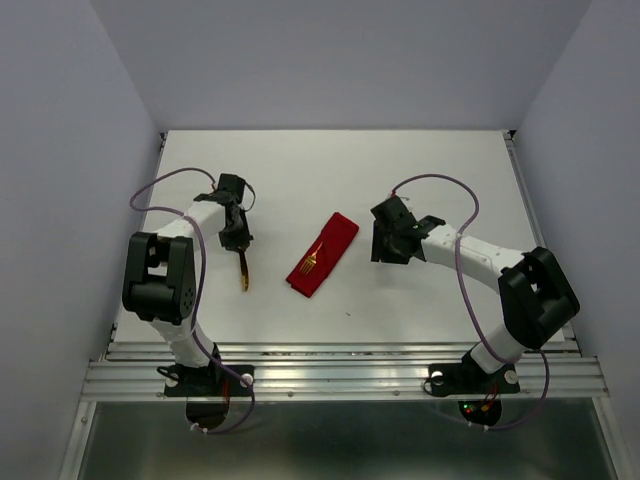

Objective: Fold the napkin into a case and place the utensils inside
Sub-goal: Pick up the knife from the center of the board, then stuff the knife into the folded napkin.

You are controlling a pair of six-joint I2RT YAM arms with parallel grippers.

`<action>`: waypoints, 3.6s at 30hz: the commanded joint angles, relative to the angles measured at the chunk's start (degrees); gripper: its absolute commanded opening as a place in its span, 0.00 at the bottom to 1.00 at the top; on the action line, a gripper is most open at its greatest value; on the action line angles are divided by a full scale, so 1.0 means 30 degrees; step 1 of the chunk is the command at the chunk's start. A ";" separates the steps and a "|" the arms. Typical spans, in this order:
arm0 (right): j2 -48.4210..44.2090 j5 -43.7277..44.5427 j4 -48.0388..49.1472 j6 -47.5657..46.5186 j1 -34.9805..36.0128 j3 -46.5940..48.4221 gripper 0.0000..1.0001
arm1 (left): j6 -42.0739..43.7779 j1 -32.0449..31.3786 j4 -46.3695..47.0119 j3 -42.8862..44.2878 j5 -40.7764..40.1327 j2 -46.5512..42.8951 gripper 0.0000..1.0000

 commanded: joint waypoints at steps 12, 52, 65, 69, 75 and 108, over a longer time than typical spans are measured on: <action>-0.0840 0.0224 0.0231 0.0374 -0.0022 -0.0172 0.49 | 0.0740 -0.5688 -0.2284 0.3620 0.0157 -0.2115 0.00; 1.0293 -0.5048 0.2339 -0.0593 -0.3333 1.0610 0.31 | 0.1765 -1.1078 -0.5009 0.2889 0.1565 -0.0035 0.00; 0.9531 -0.5986 0.2663 -0.0329 -0.3333 1.0316 0.31 | 0.1824 -1.1869 -0.5360 0.3006 0.0809 0.0549 0.00; 0.9326 -0.6192 0.2721 -0.0271 -0.3333 1.0229 0.31 | 0.1649 -1.2045 -0.5507 0.3153 0.0130 0.0698 0.00; 0.9238 -0.6221 0.2692 -0.0388 -0.3333 1.0141 0.31 | 0.1473 -1.2045 -0.5508 0.2773 -0.0516 0.0610 0.00; 0.9120 -0.7158 0.2839 -0.0446 -0.3157 0.9350 0.30 | 0.3172 -1.2485 -0.5625 0.7869 -0.1072 0.4418 0.00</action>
